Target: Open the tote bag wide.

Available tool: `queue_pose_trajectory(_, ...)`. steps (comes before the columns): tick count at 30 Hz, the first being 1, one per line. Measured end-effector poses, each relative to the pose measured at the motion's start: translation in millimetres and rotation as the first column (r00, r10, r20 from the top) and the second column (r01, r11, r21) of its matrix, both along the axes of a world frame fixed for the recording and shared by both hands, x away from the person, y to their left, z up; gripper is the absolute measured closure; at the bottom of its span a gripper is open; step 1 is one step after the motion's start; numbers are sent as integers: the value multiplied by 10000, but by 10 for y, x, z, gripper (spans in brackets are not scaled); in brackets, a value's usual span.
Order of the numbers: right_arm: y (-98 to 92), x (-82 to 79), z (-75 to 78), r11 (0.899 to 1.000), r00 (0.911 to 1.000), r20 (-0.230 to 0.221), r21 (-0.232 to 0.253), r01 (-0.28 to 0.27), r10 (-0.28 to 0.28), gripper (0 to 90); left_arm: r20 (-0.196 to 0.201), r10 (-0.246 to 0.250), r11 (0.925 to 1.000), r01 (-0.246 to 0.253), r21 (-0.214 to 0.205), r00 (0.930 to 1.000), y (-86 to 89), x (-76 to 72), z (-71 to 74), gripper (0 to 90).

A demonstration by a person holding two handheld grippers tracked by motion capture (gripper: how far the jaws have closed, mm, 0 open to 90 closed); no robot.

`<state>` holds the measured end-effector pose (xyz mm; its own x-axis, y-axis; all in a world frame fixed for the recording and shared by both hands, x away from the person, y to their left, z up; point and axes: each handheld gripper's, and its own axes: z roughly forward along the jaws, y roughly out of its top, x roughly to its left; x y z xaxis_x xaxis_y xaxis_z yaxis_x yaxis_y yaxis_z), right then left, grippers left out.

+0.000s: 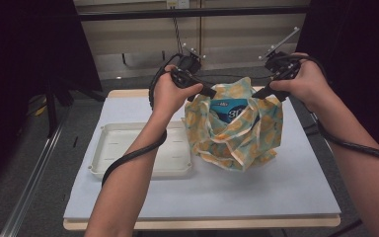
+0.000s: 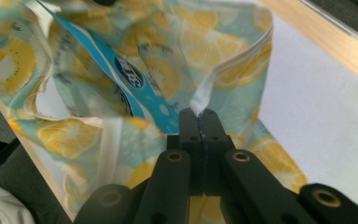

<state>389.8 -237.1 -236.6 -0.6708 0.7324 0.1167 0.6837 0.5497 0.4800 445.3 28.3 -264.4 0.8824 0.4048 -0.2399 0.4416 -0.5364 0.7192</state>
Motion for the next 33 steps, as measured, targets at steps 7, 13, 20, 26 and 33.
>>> queue_pose_trajectory(7,7,-21,-91,9999,9997,-223,-85,-76,75,900,242,31,10000,-31,-17,9997,113,-84,53,385)
queue_pose_trajectory(13,17,-38,-94,9998,9997,-215,-159,-117,113,900,228,-205,9994,199,269,9995,241,-179,29,338)
queue_pose_trajectory(20,18,-36,-97,9999,9997,-217,-103,-63,61,900,-29,-675,9955,675,660,9977,331,-262,-69,335)
queue_pose_trajectory(26,17,-41,-89,9998,9997,-193,-141,-122,119,900,-426,-1091,9915,1118,663,9931,275,-262,-201,672)
queue_pose_trajectory(33,10,-43,-81,9999,9997,-214,-90,-130,128,900,-883,-1076,9885,1161,973,9903,262,-245,-110,900)
